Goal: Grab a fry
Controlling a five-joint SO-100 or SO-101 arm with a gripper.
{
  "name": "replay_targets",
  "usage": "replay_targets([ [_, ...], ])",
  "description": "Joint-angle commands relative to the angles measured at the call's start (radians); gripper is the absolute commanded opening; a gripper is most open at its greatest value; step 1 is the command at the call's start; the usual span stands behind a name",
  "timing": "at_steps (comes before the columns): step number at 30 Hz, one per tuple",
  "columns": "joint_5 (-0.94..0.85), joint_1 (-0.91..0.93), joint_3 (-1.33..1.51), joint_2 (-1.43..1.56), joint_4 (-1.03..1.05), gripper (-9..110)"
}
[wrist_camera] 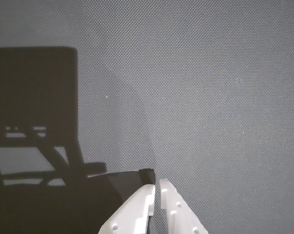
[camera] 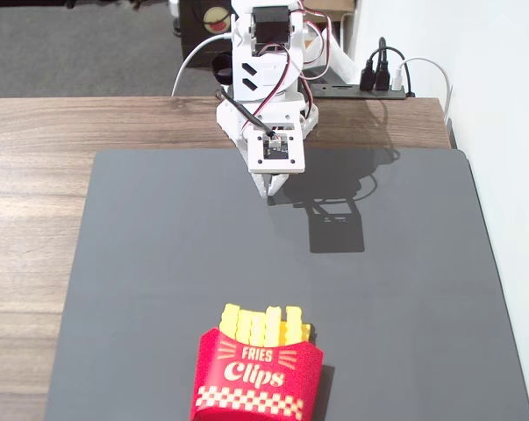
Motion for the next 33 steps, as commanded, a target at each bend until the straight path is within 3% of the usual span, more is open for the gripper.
replay_targets([
  [1,-0.003,-0.006,-0.003,-0.003,0.008,1],
  [21,-0.003,-0.018,-0.003,-0.003,0.009,1],
  [25,-0.094,-0.018,-0.003,-0.072,-0.025,1],
  [33,-0.043,-0.005,-0.124,-0.307,-0.129,1],
])
